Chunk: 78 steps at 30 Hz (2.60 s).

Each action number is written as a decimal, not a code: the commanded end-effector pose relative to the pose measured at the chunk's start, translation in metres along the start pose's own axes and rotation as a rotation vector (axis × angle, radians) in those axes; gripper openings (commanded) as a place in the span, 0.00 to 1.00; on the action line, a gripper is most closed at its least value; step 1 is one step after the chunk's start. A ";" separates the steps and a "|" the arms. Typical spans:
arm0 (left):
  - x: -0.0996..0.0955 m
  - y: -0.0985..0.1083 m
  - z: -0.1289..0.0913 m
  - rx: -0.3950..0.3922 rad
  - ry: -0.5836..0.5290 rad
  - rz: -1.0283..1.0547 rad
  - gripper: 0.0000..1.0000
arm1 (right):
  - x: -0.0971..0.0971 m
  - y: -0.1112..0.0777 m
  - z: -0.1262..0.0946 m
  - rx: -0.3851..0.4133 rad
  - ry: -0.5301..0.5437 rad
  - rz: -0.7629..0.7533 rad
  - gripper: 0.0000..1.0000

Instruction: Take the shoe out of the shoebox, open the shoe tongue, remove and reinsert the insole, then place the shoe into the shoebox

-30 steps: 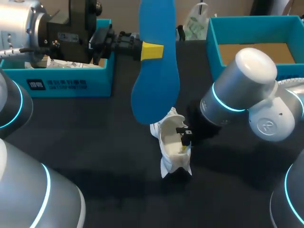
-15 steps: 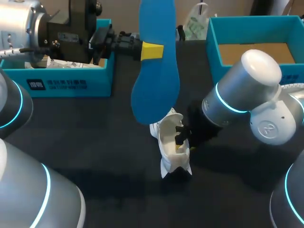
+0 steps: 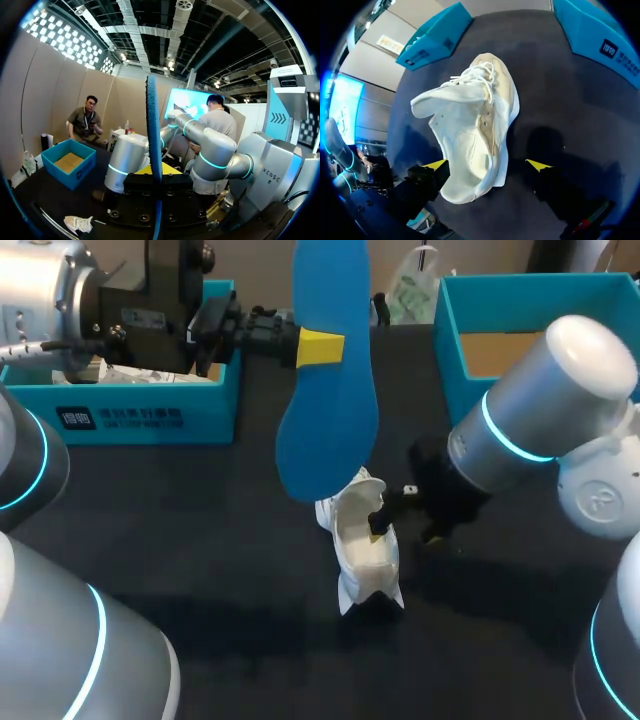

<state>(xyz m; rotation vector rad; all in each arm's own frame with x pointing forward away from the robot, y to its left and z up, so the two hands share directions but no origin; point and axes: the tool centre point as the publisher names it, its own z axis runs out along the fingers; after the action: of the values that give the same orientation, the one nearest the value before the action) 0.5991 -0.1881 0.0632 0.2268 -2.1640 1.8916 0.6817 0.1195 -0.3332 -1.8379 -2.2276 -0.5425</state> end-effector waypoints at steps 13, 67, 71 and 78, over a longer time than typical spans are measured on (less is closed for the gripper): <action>-0.001 0.000 0.002 0.001 0.002 0.001 0.00 | -0.012 0.014 -0.065 -0.120 0.209 0.136 1.00; -0.001 0.000 0.002 0.001 0.002 0.001 0.00 | 0.010 0.064 -0.123 -0.138 0.726 0.173 1.00; -0.001 0.000 0.002 0.001 0.002 0.001 0.00 | 0.013 0.066 -0.133 -0.145 0.763 0.176 1.00; -0.001 0.000 0.002 0.001 0.002 0.001 0.00 | 0.014 0.066 -0.139 -0.140 0.837 0.178 1.00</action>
<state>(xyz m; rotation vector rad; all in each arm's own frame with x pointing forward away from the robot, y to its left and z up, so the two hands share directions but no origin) 0.5991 -0.1881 0.0632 0.2269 -2.1640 1.8916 0.7340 0.0887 -0.1879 -1.4577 -1.4910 -1.1673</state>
